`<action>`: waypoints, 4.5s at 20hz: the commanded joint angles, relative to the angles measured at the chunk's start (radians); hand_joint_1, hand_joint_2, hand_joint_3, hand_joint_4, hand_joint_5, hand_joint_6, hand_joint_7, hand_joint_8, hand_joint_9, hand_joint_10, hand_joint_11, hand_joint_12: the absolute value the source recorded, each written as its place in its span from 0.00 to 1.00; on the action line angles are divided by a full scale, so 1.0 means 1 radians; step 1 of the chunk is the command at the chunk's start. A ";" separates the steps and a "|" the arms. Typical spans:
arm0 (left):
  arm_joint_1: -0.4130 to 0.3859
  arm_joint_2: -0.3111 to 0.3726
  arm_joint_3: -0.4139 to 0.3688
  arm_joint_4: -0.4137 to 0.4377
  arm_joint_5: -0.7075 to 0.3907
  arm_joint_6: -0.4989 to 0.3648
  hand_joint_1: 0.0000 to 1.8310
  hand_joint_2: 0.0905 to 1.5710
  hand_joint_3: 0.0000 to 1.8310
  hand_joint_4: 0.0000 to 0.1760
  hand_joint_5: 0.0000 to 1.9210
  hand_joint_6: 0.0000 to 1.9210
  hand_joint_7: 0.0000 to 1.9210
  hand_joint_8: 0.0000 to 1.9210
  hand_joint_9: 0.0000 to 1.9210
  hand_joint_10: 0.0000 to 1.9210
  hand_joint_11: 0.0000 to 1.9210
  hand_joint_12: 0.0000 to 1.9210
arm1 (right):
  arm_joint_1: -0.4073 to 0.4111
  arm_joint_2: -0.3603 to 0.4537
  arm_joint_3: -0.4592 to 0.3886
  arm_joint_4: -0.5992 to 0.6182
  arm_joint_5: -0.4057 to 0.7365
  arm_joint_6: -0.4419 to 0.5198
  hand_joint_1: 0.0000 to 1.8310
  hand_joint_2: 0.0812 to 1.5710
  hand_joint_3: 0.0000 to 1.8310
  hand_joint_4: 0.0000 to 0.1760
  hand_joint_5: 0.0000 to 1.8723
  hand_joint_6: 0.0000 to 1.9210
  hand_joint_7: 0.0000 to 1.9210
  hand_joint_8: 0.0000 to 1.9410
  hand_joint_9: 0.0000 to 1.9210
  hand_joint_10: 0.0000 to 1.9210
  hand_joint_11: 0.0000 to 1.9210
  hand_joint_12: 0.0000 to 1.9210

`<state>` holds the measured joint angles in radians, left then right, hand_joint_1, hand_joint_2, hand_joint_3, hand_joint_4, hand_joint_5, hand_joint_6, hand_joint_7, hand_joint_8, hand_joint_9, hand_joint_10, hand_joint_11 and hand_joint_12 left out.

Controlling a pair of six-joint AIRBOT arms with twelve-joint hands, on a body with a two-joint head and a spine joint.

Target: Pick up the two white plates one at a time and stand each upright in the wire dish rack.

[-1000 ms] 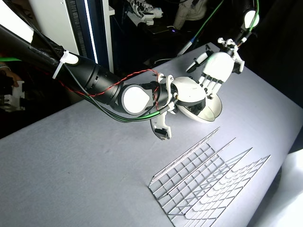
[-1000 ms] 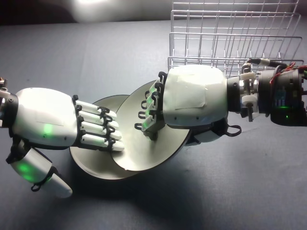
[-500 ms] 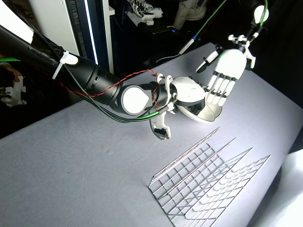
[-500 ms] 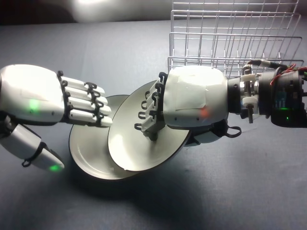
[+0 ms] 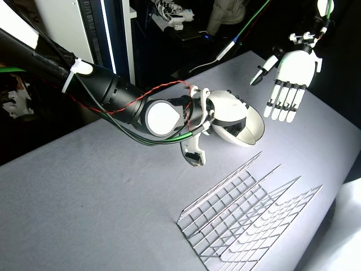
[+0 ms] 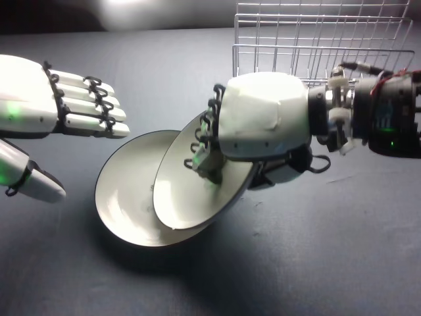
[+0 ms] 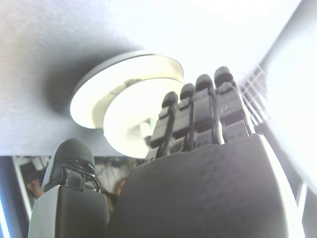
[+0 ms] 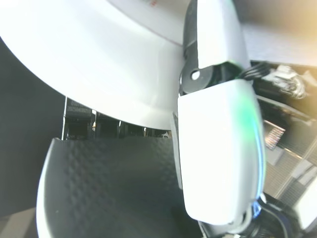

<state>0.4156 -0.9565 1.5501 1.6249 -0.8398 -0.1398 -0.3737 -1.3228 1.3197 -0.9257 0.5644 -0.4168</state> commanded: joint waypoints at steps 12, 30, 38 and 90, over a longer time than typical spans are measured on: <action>-0.025 0.019 0.044 -0.054 -0.018 -0.003 0.00 0.73 0.00 0.00 0.02 0.00 0.00 0.00 0.00 0.00 0.00 0.00 | 0.137 0.124 -0.177 0.192 0.008 0.009 0.76 0.65 0.00 0.00 0.52 0.48 0.62 0.31 0.58 0.46 0.50 0.48; -0.025 0.006 0.079 -0.041 -0.015 -0.003 0.00 0.73 0.00 0.00 0.02 0.00 0.01 0.00 0.00 0.00 0.00 0.00 | 0.265 0.203 -0.217 0.740 -0.052 0.046 0.76 0.65 0.00 0.00 0.52 0.51 0.61 0.30 0.58 0.46 0.49 0.47; -0.015 -0.008 0.098 -0.038 -0.011 -0.038 0.00 0.73 0.00 0.00 0.02 0.00 0.00 0.00 0.00 0.00 0.00 0.00 | 0.319 0.218 -0.214 0.991 -0.105 0.047 0.76 0.65 0.00 0.00 0.53 0.49 0.61 0.30 0.57 0.47 0.48 0.49; 0.069 -0.041 -0.023 0.058 -0.032 -0.060 0.00 0.73 0.00 0.00 0.02 0.00 0.01 0.00 0.00 0.00 0.00 0.00 | 0.134 0.294 0.065 1.030 -0.239 0.036 0.76 0.65 0.00 0.00 0.53 0.49 0.60 0.33 0.56 0.48 0.49 0.50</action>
<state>0.4892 -0.9958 1.5211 1.7405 -0.8635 -0.1993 -0.2512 -1.0367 1.3819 0.0933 0.2157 -0.3935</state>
